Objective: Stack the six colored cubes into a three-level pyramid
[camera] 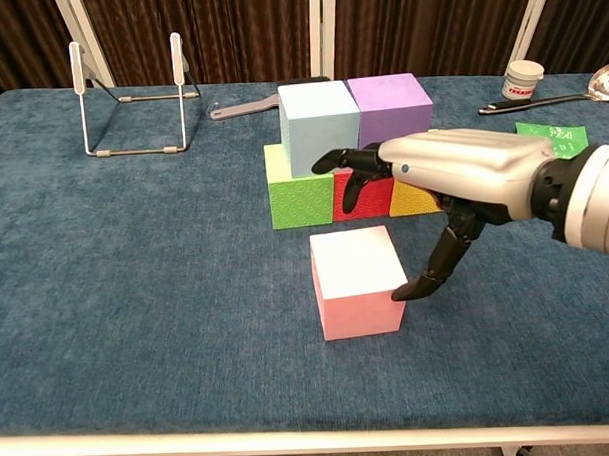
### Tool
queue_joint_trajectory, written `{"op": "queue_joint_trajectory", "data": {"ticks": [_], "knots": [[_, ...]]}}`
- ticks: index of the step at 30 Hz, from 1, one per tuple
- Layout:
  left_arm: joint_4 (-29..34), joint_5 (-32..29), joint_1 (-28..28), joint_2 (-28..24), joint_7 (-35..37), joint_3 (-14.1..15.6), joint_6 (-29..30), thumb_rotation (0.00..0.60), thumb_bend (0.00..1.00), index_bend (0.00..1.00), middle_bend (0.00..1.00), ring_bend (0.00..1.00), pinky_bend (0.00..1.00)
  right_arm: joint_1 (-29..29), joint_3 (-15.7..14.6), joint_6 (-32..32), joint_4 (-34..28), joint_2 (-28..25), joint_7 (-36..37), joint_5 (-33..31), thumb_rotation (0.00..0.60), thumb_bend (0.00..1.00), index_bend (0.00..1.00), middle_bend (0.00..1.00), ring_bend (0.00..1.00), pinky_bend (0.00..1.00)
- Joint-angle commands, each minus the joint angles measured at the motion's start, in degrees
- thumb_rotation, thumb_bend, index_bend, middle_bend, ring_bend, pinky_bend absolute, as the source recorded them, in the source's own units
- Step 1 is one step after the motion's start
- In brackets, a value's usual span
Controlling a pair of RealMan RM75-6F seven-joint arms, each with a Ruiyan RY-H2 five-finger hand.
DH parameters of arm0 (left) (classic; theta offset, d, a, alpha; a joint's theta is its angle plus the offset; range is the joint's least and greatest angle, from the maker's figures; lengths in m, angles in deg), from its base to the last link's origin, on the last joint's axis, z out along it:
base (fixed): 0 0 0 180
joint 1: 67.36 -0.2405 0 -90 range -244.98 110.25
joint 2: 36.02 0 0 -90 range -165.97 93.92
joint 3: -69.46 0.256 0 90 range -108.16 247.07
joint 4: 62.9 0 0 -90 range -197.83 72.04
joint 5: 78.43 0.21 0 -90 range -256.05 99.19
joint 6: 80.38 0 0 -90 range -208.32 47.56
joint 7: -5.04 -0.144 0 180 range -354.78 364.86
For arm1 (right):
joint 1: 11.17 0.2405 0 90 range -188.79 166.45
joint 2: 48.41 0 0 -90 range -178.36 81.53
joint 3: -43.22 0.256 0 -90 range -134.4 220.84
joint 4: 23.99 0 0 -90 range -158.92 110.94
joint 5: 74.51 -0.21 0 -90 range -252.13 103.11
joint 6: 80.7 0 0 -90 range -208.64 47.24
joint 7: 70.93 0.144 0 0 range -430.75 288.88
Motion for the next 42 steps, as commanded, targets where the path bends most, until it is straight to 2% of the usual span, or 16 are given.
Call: {"op": "queue_joint_trajectory", "data": {"ticks": [1, 8, 12, 15, 18, 24, 26, 29, 32, 34, 38, 42], "knots": [[-0.1, 0.1, 0.1, 0.1, 0.1, -0.1, -0.1, 0.600, 0.12, 0.11, 0.14, 0.05, 0.15, 0.6, 0.2, 0.6, 0.9, 1.2, -0.7, -1.0, 0.600, 0.02, 0.00, 0.25, 0.00, 0.00], [0.0, 0.1, 0.1, 0.0, 0.0, -0.2, -0.1, 0.600, 0.12, 0.11, 0.14, 0.05, 0.15, 1.2, 0.4, 0.3, 2.1, 3.4, -2.2, -1.9, 0.600, 0.04, 0.00, 0.35, 0.00, 0.00], [0.1, 0.0, -0.2, -0.3, 0.0, 0.0, -0.3, 0.600, 0.12, 0.11, 0.14, 0.05, 0.15, 0.7, 0.6, -1.6, 2.0, 3.8, -3.0, -1.6, 0.600, 0.08, 0.00, 0.45, 0.06, 0.00], [0.2, -0.1, -0.2, -0.3, 0.1, 0.0, -0.4, 0.600, 0.12, 0.11, 0.14, 0.05, 0.15, 0.4, 0.7, -2.3, 0.7, 2.9, -3.2, -1.6, 0.600, 0.11, 0.00, 0.49, 0.08, 0.00], [0.5, -0.2, -0.1, -0.6, 0.3, 0.0, -0.7, 0.600, 0.12, 0.11, 0.14, 0.05, 0.15, 0.4, 1.2, -2.3, -3.1, 0.1, -2.6, -0.5, 0.600, 0.11, 0.00, 0.49, 0.09, 0.00], [1.6, -0.1, 0.1, -1.3, 0.1, -0.4, -0.7, 0.600, 0.12, 0.11, 0.14, 0.05, 0.15, 0.3, 3.3, -3.0, -14.4, -10.4, -0.6, 3.1, 0.600, 0.11, 0.00, 0.49, 0.09, 0.00], [2.0, -0.1, 0.2, -1.6, -0.1, -0.5, -0.7, 0.600, 0.12, 0.11, 0.14, 0.05, 0.15, 0.4, 4.8, -2.8, -17.9, -14.5, 1.2, 3.5, 0.600, 0.10, 0.00, 0.49, 0.09, 0.00], [2.6, -0.2, 0.4, -1.9, -0.3, -0.7, -0.9, 0.600, 0.12, 0.11, 0.14, 0.05, 0.15, 1.1, 7.4, -2.6, -19.6, -19.5, 2.7, 3.9, 0.600, 0.10, 0.00, 0.49, 0.09, 0.00], [3.1, -0.2, 0.5, -2.0, -0.6, -0.7, -0.9, 0.600, 0.12, 0.11, 0.14, 0.05, 0.15, 3.0, 10.7, -1.1, -17.8, -22.3, 4.7, 2.3, 0.600, 0.10, 0.00, 0.49, 0.09, 0.00], [3.3, -0.2, 0.5, -2.0, -0.7, -0.7, -0.8, 0.600, 0.12, 0.11, 0.14, 0.05, 0.15, 5.3, 12.4, 2.2, -14.5, -23.6, 6.3, 0.1, 0.600, 0.10, 0.00, 0.49, 0.09, 0.00], [3.2, -0.1, 0.4, -1.7, -0.1, -0.8, -0.5, 0.600, 0.11, 0.11, 0.14, 0.05, 0.15, 8.9, 14.5, 7.5, -7.1, -22.7, 10.9, -2.5, 0.600, 0.10, 0.00, 0.47, 0.09, 0.00], [3.0, -0.2, 0.3, -1.9, 0.4, -0.7, -0.7, 0.600, 0.11, 0.11, 0.14, 0.05, 0.15, 11.3, 16.5, 11.3, -1.2, -21.4, 16.8, -2.1, 0.600, 0.11, 0.00, 0.48, 0.09, 0.00]]}}
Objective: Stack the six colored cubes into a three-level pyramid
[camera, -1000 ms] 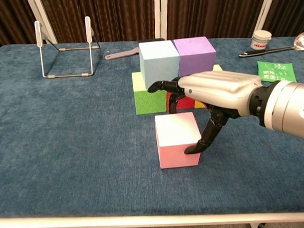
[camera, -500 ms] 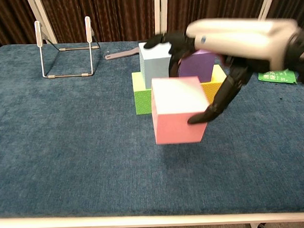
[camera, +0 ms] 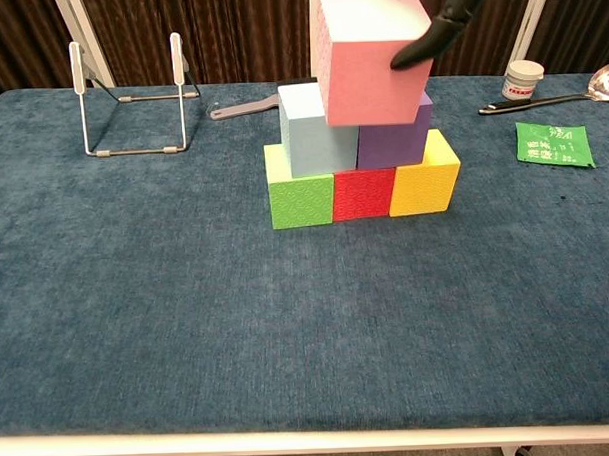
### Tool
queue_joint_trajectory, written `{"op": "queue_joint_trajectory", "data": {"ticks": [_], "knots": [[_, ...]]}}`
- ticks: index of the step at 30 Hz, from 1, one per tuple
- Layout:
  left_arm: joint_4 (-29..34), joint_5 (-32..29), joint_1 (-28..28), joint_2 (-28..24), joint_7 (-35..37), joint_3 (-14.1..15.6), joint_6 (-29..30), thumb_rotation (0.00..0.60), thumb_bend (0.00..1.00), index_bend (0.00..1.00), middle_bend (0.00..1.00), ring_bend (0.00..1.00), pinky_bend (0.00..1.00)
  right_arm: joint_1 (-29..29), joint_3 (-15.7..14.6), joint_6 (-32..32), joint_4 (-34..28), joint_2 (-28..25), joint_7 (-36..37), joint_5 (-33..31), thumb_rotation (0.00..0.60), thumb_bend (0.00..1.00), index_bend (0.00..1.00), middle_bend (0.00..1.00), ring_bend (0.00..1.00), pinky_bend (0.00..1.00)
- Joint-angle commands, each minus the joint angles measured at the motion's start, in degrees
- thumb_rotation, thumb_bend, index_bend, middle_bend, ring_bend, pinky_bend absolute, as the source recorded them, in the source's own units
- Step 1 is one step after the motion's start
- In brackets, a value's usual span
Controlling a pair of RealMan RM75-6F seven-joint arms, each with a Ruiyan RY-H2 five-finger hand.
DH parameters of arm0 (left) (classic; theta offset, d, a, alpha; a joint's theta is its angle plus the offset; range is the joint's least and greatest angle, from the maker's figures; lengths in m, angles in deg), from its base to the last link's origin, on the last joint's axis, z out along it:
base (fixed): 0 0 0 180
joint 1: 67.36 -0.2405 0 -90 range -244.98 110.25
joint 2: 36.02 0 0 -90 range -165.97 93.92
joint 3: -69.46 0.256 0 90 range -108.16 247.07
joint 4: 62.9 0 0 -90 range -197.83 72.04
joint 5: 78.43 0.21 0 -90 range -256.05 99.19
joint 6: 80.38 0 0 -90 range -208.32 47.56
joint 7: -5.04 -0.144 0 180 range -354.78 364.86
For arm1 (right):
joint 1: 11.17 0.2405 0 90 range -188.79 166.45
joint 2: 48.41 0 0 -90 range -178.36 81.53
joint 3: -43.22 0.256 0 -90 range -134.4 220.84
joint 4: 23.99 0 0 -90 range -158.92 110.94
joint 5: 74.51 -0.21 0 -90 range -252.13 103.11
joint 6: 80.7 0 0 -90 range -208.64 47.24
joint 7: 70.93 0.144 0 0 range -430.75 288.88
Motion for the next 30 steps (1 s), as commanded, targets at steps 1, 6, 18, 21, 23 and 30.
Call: {"op": "queue_joint_trajectory", "data": {"ticks": [1, 6, 18, 21, 23, 30], "knots": [[0.3, -0.2, -0.1, -0.3, 0.8, -0.1, -0.2, 0.600, 0.11, 0.11, 0.14, 0.05, 0.15, 3.7, 2.8, 5.3, 7.0, 1.2, 6.9, -0.6, 0.600, 0.11, 0.00, 0.48, 0.09, 0.00], [0.5, -0.4, -0.2, -0.8, 2.2, -0.2, -0.6, 0.600, 0.11, 0.11, 0.14, 0.05, 0.15, 5.6, 3.6, 8.4, 11.5, 2.1, 11.3, -0.4, 0.600, 0.11, 0.00, 0.48, 0.09, 0.00], [0.7, -0.1, 0.1, -0.8, 2.7, -0.4, -0.7, 0.600, 0.11, 0.11, 0.14, 0.05, 0.15, 9.0, 3.9, 15.7, 17.9, 1.8, 18.4, -1.3, 0.600, 0.11, 0.00, 0.47, 0.09, 0.00], [0.4, -0.5, 0.2, -0.6, 2.9, -0.6, -0.8, 0.600, 0.11, 0.11, 0.14, 0.05, 0.15, 9.8, 3.6, 17.0, 19.0, 1.3, 18.6, -0.3, 0.600, 0.11, 0.00, 0.47, 0.09, 0.00], [0.1, -1.0, 0.4, -0.5, 3.0, -0.8, -1.2, 0.600, 0.12, 0.11, 0.14, 0.05, 0.15, 10.4, 3.3, 18.0, 19.9, 0.9, 18.8, 0.5, 0.600, 0.11, 0.00, 0.47, 0.09, 0.00], [-1.6, -2.3, 1.8, 0.1, 3.3, -2.2, -2.9, 0.600, 0.11, 0.11, 0.14, 0.05, 0.15, 10.8, 2.8, 19.5, 22.2, 0.8, 22.1, 4.8, 0.600, 0.11, 0.00, 0.46, 0.09, 0.00]]}}
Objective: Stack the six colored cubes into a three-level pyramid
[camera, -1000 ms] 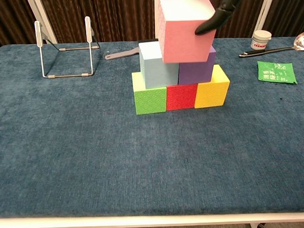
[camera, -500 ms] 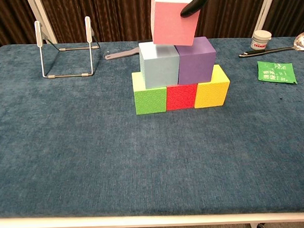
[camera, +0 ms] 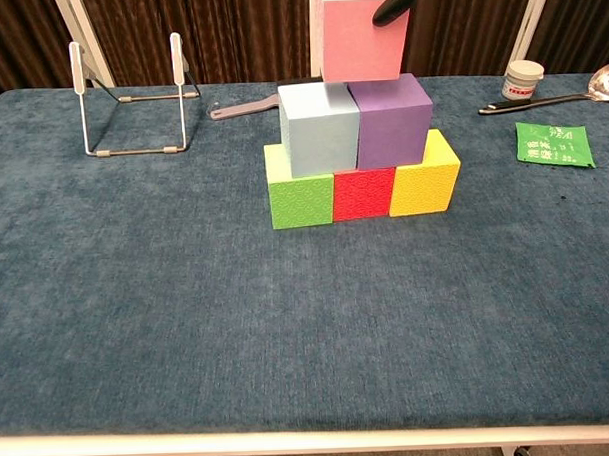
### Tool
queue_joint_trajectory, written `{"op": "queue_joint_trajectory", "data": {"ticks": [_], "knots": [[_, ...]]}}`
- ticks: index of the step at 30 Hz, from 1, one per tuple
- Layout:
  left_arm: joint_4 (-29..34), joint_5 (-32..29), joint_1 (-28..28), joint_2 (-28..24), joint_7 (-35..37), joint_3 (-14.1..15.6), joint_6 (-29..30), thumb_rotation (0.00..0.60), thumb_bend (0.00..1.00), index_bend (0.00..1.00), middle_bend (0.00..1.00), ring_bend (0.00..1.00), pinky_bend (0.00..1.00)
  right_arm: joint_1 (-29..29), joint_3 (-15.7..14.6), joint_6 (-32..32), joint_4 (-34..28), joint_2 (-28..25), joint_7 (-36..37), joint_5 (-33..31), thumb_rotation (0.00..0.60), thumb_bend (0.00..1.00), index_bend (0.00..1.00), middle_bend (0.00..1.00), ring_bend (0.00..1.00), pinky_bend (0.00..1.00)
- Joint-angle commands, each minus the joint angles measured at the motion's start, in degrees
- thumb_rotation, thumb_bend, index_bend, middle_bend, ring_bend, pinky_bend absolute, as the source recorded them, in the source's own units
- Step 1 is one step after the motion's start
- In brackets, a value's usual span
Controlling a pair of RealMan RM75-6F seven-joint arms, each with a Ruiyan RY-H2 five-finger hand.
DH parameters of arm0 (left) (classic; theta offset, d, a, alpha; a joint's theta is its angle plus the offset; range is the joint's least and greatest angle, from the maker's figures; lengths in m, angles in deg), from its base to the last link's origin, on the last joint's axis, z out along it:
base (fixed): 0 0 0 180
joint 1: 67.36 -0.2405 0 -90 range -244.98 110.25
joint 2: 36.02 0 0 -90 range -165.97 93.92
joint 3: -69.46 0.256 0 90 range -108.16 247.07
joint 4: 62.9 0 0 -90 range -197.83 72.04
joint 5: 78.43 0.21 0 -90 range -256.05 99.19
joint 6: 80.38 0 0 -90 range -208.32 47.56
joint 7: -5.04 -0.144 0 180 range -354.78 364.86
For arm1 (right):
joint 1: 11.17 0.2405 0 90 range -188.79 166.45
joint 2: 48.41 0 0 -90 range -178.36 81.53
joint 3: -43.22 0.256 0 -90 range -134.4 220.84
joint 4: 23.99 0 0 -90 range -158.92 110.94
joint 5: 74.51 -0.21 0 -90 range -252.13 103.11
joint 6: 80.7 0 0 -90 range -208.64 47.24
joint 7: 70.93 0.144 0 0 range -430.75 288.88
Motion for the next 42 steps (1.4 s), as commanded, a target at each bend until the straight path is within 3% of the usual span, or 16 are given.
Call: {"op": "queue_joint_trajectory", "data": {"ticks": [1, 12, 23, 42], "knots": [[-0.6, -0.3, 0.5, 0.2, 0.1, -0.4, -0.5, 0.600, 0.11, 0.11, 0.14, 0.05, 0.15, 0.0, -0.3, 0.7, 1.1, -0.1, 2.3, 2.7, 0.600, 0.11, 0.00, 0.46, 0.09, 0.00], [-1.3, -1.7, 1.3, 0.7, -0.4, -1.1, -1.5, 0.600, 0.11, 0.11, 0.14, 0.05, 0.15, 1.8, -0.9, 2.0, 6.0, 1.7, 12.4, 12.5, 0.600, 0.11, 0.00, 0.46, 0.09, 0.00], [-1.0, -1.7, 1.8, 0.7, -1.5, -1.4, -1.0, 0.600, 0.12, 0.11, 0.14, 0.05, 0.15, 2.6, -4.1, -0.8, 8.9, 3.1, 21.4, 20.2, 0.600, 0.11, 0.00, 0.45, 0.09, 0.00], [-1.0, -1.6, 1.9, 0.8, -1.5, -1.0, -1.1, 0.600, 0.11, 0.11, 0.14, 0.05, 0.15, 4.3, -7.4, -2.9, 10.7, 4.0, 25.0, 21.3, 0.600, 0.11, 0.00, 0.45, 0.09, 0.00]]}}
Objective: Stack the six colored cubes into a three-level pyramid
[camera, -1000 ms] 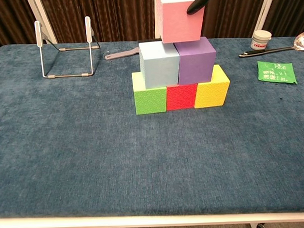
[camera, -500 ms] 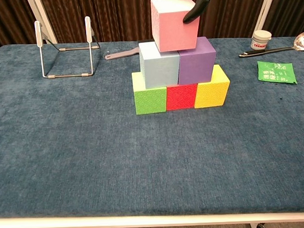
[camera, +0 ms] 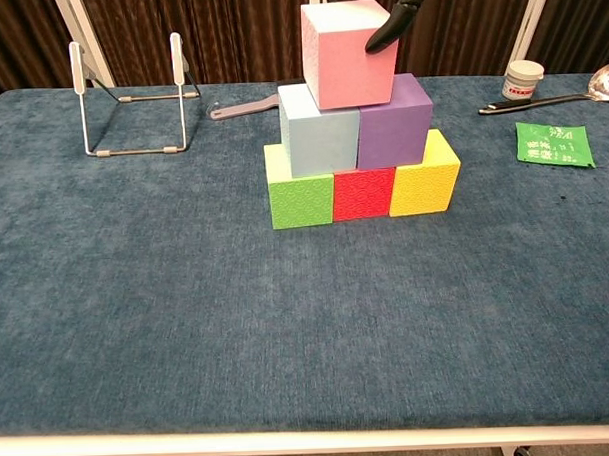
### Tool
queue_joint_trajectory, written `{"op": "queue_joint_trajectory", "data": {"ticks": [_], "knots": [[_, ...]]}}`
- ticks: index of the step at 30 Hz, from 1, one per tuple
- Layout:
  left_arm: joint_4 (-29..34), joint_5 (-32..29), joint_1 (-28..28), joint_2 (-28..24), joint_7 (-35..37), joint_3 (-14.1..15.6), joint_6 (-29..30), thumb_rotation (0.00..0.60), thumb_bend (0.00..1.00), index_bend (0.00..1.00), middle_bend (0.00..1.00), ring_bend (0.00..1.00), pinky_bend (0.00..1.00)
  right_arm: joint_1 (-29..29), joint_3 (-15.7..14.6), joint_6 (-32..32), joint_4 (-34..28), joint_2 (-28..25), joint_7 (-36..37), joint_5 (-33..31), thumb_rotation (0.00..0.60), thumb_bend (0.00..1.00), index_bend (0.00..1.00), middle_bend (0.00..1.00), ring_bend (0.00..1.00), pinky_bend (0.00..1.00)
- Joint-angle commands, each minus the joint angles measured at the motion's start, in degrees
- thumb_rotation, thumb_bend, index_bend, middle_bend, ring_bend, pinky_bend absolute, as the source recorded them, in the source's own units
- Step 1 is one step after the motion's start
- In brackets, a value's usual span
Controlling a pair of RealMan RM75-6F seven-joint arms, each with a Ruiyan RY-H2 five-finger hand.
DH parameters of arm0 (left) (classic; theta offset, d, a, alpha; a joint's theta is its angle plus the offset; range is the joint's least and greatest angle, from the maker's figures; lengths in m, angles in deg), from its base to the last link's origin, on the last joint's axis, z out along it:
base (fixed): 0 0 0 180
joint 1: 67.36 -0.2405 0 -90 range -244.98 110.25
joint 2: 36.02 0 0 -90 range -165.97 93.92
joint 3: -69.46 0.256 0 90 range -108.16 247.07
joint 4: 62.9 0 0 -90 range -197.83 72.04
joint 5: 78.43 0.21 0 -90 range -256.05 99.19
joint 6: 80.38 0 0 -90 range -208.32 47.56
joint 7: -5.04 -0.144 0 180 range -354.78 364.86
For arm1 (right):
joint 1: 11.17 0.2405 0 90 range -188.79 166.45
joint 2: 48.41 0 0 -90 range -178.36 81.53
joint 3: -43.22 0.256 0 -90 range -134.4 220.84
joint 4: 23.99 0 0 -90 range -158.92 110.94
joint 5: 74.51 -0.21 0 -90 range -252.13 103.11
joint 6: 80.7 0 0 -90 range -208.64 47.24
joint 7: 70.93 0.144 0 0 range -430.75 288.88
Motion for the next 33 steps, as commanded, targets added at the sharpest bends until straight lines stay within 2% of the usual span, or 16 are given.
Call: {"op": "queue_joint_trajectory", "data": {"ticks": [1, 11, 33], "knots": [[0.2, 0.0, 0.0, -0.1, 0.1, 0.1, -0.1, 0.600, 0.12, 0.11, 0.14, 0.05, 0.15, 0.2, -0.2, 0.4, -0.2, 0.1, -0.2, -0.7, 0.600, 0.11, 0.00, 0.45, 0.09, 0.00], [-0.8, 0.7, 0.0, -0.1, 1.3, 0.4, -0.3, 0.600, 0.12, 0.11, 0.14, 0.05, 0.15, 0.7, -0.1, 1.5, -2.4, -1.0, -3.2, -3.9, 0.600, 0.11, 0.00, 0.45, 0.09, 0.00], [-1.4, 0.9, 0.1, 0.1, 1.5, 0.9, -0.8, 0.600, 0.12, 0.11, 0.14, 0.05, 0.15, 0.7, 0.0, 2.0, -2.5, 0.1, -8.2, -8.4, 0.600, 0.12, 0.00, 0.45, 0.09, 0.00]]}}
